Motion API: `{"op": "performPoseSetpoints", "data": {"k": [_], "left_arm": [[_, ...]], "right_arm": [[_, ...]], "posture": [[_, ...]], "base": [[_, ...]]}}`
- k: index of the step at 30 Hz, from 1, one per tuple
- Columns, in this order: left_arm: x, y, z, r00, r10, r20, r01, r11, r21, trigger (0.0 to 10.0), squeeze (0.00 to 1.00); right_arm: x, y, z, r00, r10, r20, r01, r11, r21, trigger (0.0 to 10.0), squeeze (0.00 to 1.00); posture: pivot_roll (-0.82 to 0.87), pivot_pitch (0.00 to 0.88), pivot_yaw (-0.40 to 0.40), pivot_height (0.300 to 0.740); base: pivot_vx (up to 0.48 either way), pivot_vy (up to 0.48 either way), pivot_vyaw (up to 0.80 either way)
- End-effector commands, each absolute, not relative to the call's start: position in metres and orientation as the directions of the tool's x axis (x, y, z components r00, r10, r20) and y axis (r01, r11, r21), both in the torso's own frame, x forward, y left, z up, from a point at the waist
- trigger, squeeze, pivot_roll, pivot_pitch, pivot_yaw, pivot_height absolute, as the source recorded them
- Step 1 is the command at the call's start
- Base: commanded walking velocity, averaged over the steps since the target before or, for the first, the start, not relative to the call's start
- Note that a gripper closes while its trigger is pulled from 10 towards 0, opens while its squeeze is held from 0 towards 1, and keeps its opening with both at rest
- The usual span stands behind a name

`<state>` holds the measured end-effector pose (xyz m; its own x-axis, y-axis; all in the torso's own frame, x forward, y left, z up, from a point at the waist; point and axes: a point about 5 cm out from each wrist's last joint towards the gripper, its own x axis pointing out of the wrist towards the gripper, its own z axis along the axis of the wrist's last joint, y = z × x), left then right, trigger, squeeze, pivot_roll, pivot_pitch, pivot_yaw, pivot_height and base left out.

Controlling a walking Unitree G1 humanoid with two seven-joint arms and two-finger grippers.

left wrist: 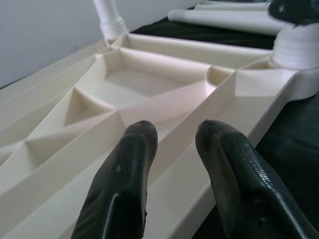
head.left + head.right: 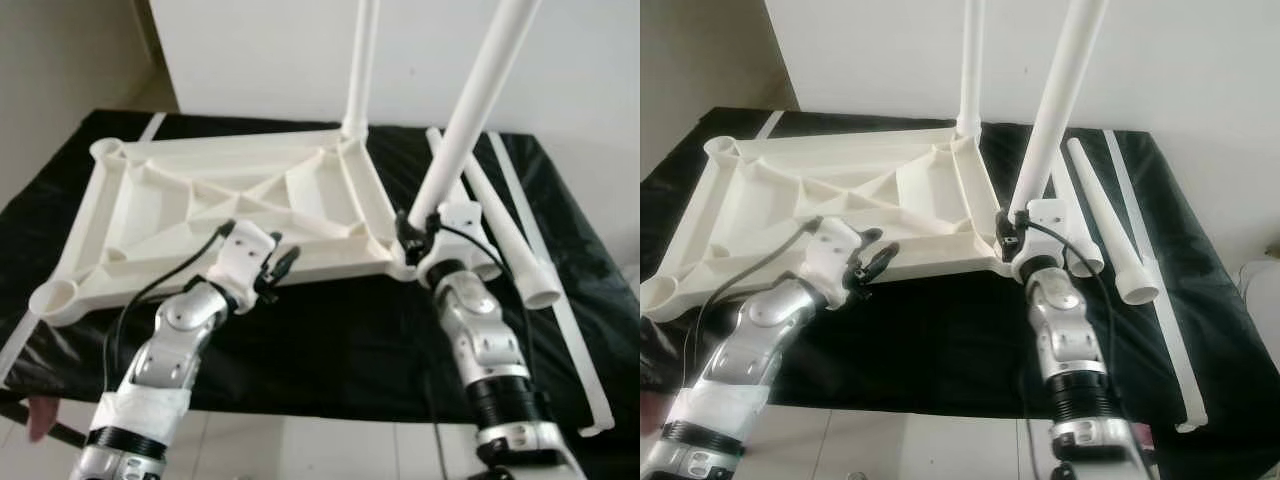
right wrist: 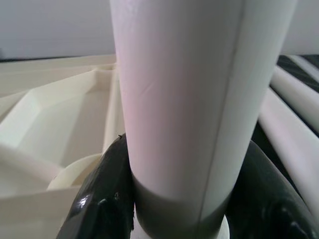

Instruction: Building children table

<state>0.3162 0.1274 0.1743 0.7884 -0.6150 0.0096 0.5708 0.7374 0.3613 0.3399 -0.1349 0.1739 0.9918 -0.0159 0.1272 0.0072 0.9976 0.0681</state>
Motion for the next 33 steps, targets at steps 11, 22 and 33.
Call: {"op": "performPoseSetpoints", "data": {"k": [11,22,33], "left_arm": [[0.315,0.131,0.174,0.795,-0.607,0.003,0.565,0.741,0.363,10.0,0.0],[0.317,0.131,0.175,0.794,-0.607,0.007,0.562,0.74,0.369,10.0,0.0],[0.319,0.129,0.175,0.79,-0.613,0.005,0.568,0.734,0.372,10.0,0.0]], "right_arm": [[0.327,-0.121,0.168,0.994,-0.075,0.076,0.059,0.979,0.196,10.0,1.0],[0.32,-0.132,0.177,0.974,0.175,0.146,-0.192,0.975,0.111,10.0,0.51],[0.331,-0.148,0.175,0.878,0.467,0.101,-0.459,0.883,-0.097,10.0,0.0]], "posture": [[-0.04,0.094,-0.034,0.74],[-0.05,0.077,-0.037,0.74],[-0.05,0.061,-0.038,0.74]], "base": [[0.0,0.0,0.0],[0.0,0.0,0.0],[0.0,0.0,0.0]]}}
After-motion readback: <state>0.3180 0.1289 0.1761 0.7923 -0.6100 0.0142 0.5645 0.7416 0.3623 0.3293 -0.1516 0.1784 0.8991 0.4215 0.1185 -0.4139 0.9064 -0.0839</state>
